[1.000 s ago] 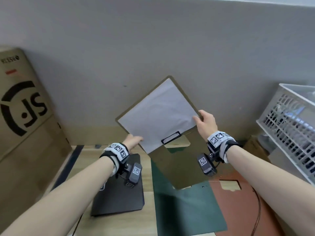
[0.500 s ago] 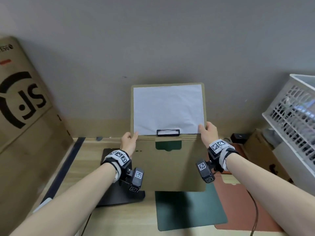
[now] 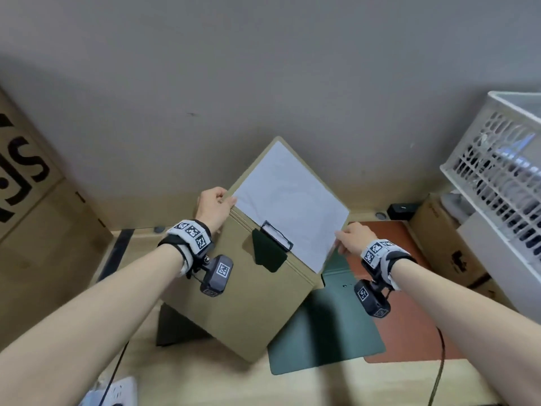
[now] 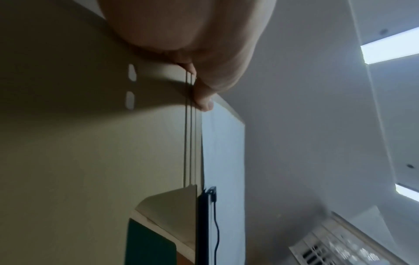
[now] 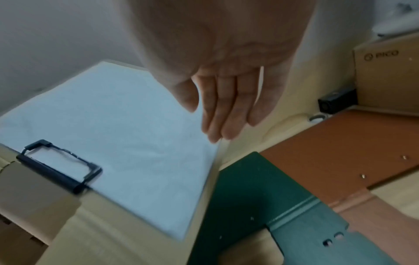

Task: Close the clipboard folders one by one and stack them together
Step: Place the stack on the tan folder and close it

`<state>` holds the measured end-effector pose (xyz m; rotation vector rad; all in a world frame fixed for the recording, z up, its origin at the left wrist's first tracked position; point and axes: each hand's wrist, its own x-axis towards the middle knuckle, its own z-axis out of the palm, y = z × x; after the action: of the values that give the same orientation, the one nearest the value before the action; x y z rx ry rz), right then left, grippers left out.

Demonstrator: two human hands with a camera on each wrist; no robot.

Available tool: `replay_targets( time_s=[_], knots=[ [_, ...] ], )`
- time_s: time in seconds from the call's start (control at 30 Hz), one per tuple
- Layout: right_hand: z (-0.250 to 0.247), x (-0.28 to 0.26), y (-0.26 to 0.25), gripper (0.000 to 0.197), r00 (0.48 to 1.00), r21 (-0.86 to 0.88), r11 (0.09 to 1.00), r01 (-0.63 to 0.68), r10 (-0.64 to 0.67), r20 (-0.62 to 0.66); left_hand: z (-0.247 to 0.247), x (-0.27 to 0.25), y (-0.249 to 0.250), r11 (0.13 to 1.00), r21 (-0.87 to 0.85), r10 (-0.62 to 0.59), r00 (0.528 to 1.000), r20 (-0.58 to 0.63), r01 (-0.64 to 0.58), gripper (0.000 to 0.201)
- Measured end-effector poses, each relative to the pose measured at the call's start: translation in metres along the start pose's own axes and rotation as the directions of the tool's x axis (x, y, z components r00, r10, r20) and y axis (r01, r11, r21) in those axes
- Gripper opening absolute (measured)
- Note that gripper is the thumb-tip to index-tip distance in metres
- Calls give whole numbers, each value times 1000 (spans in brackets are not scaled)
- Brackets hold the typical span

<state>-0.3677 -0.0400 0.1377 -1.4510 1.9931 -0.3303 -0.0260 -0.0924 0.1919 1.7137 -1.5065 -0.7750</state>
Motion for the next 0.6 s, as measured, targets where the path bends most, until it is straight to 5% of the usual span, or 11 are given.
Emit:
replay_targets(
  time_s=[0.13, 0.23, 0.37, 0.6],
  knots=[
    [-12, -9, -26, 25, 956, 90, 973, 213, -188, -224, 7, 1, 26, 968, 210, 117, 986, 118, -140, 12],
    [-10, -12, -46, 17, 852, 57, 900, 433, -388, -353, 19, 3, 34, 905, 322, 196, 944, 266, -279, 16],
    [10, -13, -61, 35, 742, -58, 823, 566, -538, -401, 41, -1, 31, 840, 360, 230, 867, 441, -406, 16],
    [62, -7, -43, 25, 864, -160, 888, 430, -457, -211, 74, -9, -14, 859, 299, 167, 778, 605, -416, 24]
  ],
)
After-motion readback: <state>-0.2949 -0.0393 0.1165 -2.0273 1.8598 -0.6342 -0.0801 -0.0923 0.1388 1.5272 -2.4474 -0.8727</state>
